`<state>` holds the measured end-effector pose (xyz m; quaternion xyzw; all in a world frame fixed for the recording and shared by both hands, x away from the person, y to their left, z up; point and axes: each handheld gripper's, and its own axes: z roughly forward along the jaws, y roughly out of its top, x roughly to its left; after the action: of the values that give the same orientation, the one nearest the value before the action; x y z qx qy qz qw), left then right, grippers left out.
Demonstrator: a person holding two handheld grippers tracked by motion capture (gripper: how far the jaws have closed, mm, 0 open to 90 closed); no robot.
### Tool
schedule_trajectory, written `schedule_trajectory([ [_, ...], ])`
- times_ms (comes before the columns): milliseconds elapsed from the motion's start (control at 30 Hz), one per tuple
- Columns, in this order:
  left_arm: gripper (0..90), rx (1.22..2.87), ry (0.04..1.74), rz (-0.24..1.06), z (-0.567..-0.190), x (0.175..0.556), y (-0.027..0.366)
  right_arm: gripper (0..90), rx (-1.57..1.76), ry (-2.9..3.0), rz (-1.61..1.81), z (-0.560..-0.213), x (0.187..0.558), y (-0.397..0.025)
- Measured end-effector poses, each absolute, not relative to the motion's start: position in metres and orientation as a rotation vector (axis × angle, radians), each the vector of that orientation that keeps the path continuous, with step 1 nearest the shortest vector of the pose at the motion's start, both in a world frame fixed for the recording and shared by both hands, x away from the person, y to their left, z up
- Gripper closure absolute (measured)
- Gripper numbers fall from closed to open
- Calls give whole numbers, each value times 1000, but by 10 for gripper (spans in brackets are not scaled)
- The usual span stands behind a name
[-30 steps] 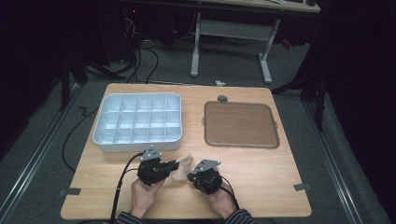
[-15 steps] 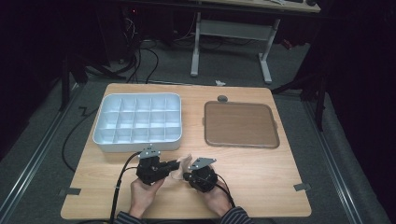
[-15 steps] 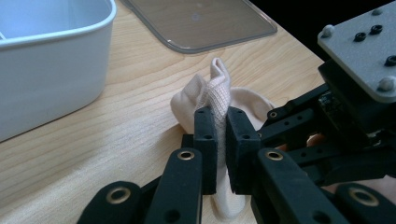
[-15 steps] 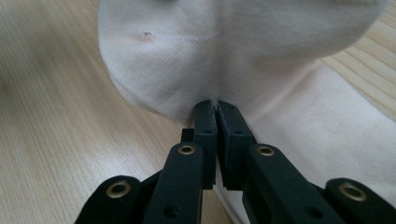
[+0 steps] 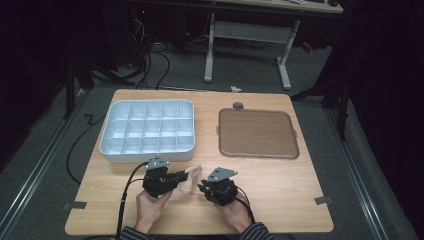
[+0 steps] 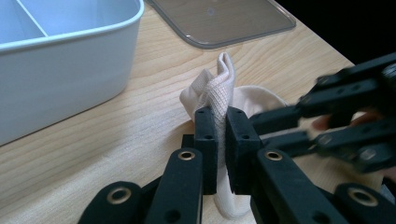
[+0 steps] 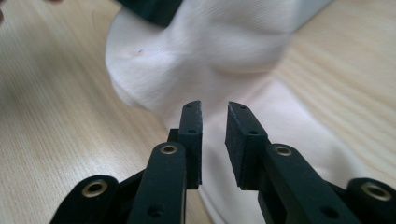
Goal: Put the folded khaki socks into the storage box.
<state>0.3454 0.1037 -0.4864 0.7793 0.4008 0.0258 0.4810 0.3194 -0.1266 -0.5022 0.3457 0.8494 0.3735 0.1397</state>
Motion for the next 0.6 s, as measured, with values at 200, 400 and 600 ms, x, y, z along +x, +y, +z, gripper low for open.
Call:
schedule_trajectory([
  [200, 849, 1906, 987, 68, -486, 345, 103, 715, 1075, 2347, 1076, -494, 316, -154],
  [400, 849, 1906, 991, 65, -487, 345, 101, 642, 1173, 2267, 1056, -495, 314, -181],
  [600, 849, 1905, 988, 68, -486, 344, 99, 632, 1221, 2286, 1018, -505, 311, -185],
])
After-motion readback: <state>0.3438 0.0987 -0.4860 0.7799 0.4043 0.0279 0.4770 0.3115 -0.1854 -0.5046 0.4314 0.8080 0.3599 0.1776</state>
